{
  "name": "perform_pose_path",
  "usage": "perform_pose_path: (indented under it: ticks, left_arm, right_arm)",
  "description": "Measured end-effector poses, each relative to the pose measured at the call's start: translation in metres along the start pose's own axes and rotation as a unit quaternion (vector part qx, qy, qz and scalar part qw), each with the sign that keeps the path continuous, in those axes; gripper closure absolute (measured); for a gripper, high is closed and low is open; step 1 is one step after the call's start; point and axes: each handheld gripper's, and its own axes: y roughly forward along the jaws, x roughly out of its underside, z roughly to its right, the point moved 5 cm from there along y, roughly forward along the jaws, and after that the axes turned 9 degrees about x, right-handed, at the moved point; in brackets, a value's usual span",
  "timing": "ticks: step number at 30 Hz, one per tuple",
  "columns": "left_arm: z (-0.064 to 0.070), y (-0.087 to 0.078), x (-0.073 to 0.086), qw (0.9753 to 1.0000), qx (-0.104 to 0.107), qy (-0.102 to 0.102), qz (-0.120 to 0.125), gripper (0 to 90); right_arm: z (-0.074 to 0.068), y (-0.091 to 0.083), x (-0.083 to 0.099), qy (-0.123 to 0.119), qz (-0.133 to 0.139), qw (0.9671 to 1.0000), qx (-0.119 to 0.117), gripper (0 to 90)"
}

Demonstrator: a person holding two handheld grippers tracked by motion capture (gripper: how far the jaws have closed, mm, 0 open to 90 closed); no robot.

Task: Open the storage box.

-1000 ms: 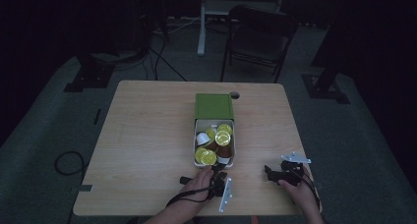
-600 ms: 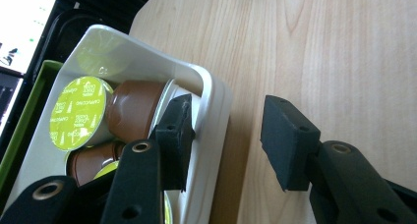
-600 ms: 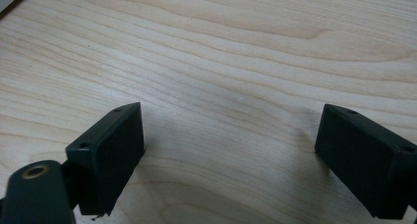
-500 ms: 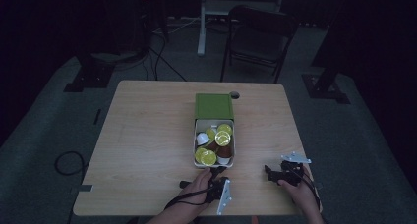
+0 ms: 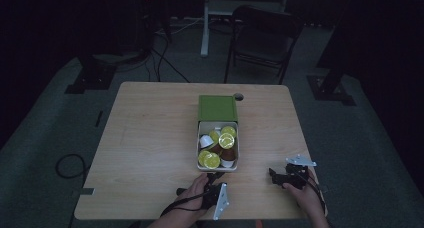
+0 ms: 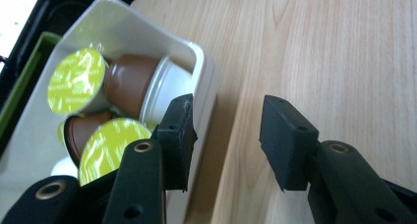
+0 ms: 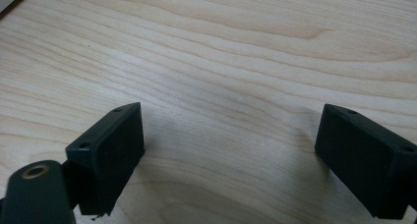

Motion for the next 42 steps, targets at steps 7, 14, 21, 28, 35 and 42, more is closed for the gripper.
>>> perform_pose_path:
  ticks: [7,14,21,28,35,42]
  left_arm:
    - [0.0,-0.008,0.009,0.9995,0.007,-0.029,0.005,57.4]
    - [0.001,-0.015,0.023,0.9984,0.014,-0.054,-0.005,58.3]
    - [-0.002,-0.022,0.036,0.9965,0.018,-0.081,-0.01,58.3]
    - [-0.005,-0.029,0.052,0.9941,0.012,-0.106,-0.018,58.3]
    - [-0.008,-0.035,0.069,0.9909,0.002,-0.132,-0.028,58.3]
    - [-0.014,-0.045,0.089,0.9853,-0.008,-0.167,-0.034,58.3]
  right_arm:
    - [0.0,0.0,0.0,0.0,0.0,1.0,0.0,10.8]
    - [0.0,0.0,0.0,0.0,0.0,1.0,0.0,10.8]
    - [0.0,0.0,0.0,0.0,0.0,1.0,0.0,10.8]
    - [0.0,0.0,0.0,0.0,0.0,1.0,0.0,10.8]
    - [0.0,0.0,0.0,0.001,0.0,1.0,0.0,10.8]
    - [0.0,0.0,0.0,0.0,0.0,1.0,0.0,10.8]
